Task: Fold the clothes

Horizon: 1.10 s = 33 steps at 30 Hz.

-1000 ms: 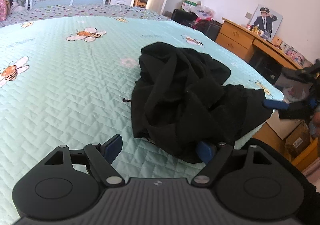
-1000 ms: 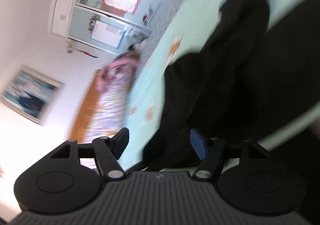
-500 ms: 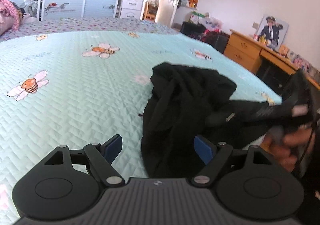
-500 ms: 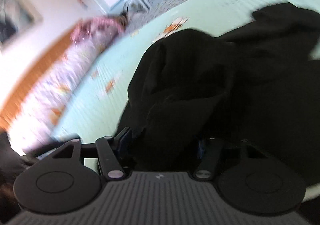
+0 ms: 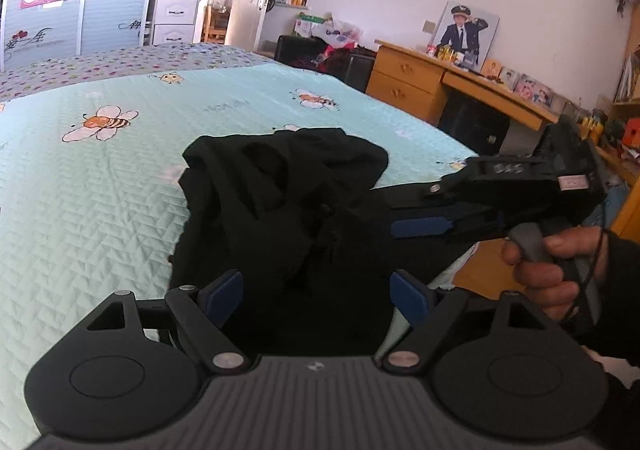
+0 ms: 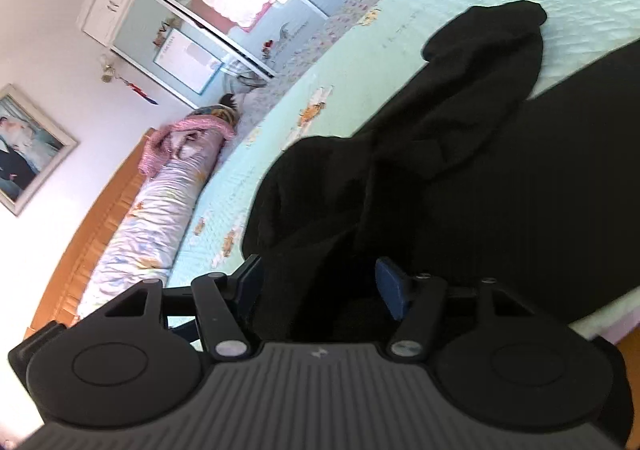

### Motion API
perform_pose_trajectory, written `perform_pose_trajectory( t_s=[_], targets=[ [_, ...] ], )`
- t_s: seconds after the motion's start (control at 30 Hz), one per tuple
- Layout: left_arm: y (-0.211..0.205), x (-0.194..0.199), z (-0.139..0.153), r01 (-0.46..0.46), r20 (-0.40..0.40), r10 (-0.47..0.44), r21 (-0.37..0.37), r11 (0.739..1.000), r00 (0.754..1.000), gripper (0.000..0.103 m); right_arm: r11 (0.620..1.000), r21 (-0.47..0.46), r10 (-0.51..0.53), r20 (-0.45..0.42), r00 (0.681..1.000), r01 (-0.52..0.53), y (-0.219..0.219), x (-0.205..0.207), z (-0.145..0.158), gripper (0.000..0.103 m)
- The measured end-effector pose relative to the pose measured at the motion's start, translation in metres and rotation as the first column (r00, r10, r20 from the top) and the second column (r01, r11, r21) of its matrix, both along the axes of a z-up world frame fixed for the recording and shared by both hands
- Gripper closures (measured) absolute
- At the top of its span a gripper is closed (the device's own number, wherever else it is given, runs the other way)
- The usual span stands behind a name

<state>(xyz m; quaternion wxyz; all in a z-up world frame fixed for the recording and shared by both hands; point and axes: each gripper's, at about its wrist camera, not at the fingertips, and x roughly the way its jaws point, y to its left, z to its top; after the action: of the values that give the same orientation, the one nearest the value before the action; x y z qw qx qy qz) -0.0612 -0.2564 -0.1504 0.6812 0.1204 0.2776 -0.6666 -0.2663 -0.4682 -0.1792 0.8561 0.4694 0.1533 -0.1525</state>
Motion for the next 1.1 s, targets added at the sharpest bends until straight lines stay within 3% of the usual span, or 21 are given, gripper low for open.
perform_pose_trajectory(
  t_s=[0.23,0.47,0.57,0.77,0.97,1.03,1.1],
  targets=[
    [-0.016,0.017,-0.004,-0.018,-0.015,0.019,0.047,0.999,1.000,0.018,0.999,-0.013,0.051,0.023,0.998,-0.051,-0.038,0.033,0.002,0.045],
    [-0.025,0.015,-0.031,-0.008,-0.059,0.016,0.143,0.990,0.998,0.018,0.998,-0.005,0.061,-0.110,0.992,-0.062,-0.044,0.041,-0.014,0.063],
    [-0.022,0.010,-0.031,0.006,-0.063,0.002,0.130,0.991,0.998,0.018,0.998,0.004,0.058,-0.177,0.983,-0.058,-0.039,0.042,-0.023,0.063],
    [-0.015,0.001,-0.028,0.034,-0.064,-0.029,0.091,0.995,0.998,0.018,1.000,-0.025,0.007,-0.099,0.995,-0.010,-0.029,0.013,-0.019,0.062],
    [-0.008,-0.009,-0.027,0.066,-0.070,-0.062,0.056,0.996,0.996,0.019,0.998,-0.049,0.024,-0.145,0.989,-0.031,-0.041,0.027,-0.022,0.062],
    [-0.012,-0.010,-0.033,0.079,-0.088,-0.071,0.084,0.993,0.994,0.020,0.997,-0.063,0.028,-0.157,0.987,-0.038,-0.041,0.030,-0.023,0.062],
    [-0.017,-0.008,-0.040,0.071,-0.097,-0.059,0.124,0.990,0.994,0.031,0.997,-0.065,0.032,-0.166,0.986,-0.043,-0.039,0.028,-0.025,0.062]
  ],
)
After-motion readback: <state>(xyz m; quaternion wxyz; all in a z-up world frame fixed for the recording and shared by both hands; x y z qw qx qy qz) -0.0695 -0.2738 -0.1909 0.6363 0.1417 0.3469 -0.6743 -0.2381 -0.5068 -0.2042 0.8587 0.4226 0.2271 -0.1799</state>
